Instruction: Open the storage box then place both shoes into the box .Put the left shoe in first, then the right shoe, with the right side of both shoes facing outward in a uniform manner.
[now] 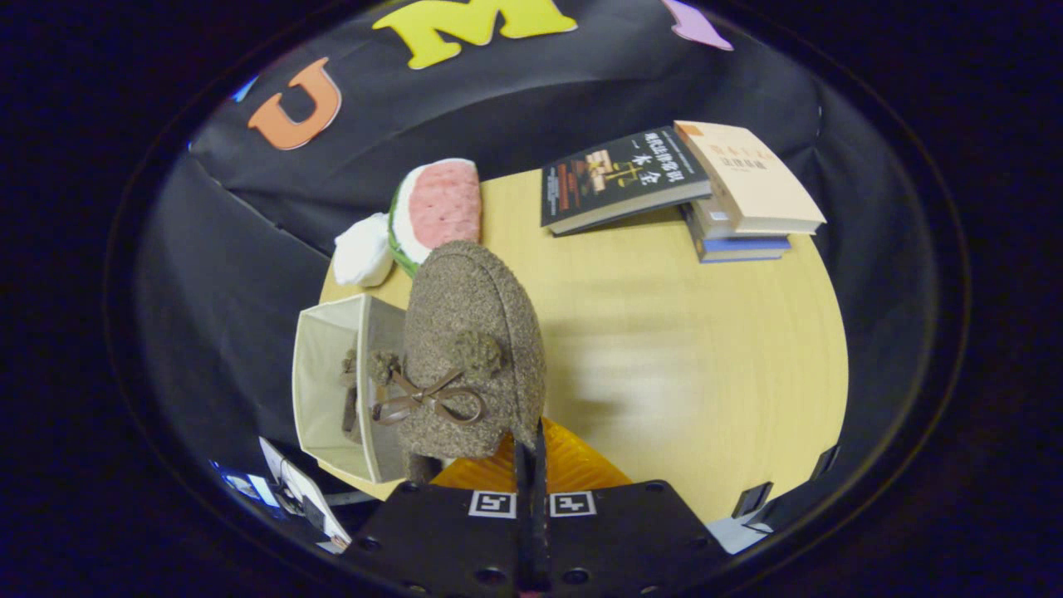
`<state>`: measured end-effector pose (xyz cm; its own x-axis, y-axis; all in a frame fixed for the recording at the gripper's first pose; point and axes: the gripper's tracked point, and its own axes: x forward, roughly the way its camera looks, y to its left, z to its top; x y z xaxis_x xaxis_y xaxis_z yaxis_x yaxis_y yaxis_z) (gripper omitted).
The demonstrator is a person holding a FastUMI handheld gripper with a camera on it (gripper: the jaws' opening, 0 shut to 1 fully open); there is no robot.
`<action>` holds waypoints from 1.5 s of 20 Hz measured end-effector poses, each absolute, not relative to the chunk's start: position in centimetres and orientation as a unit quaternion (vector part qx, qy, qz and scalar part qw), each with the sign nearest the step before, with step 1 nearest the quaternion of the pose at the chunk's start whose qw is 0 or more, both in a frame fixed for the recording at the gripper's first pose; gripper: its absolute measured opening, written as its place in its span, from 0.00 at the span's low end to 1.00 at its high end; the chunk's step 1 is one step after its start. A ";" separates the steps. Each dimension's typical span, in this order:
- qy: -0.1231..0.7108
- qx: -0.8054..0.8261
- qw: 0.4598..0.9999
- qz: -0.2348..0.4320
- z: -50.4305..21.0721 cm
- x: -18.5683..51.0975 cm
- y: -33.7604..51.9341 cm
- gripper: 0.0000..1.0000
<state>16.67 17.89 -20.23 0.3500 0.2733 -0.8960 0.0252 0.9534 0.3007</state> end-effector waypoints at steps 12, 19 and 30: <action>0.577 0.140 0.790 0.154 -18.1 16.1 36.5 0.00; 0.593 0.107 0.796 0.056 -24.2 17.7 40.1 0.00; 0.603 0.046 0.795 -0.053 -29.2 18.8 39.8 0.03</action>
<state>18.77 39.82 -29.21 0.2672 -0.0289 -0.9632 0.1399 0.9901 0.0091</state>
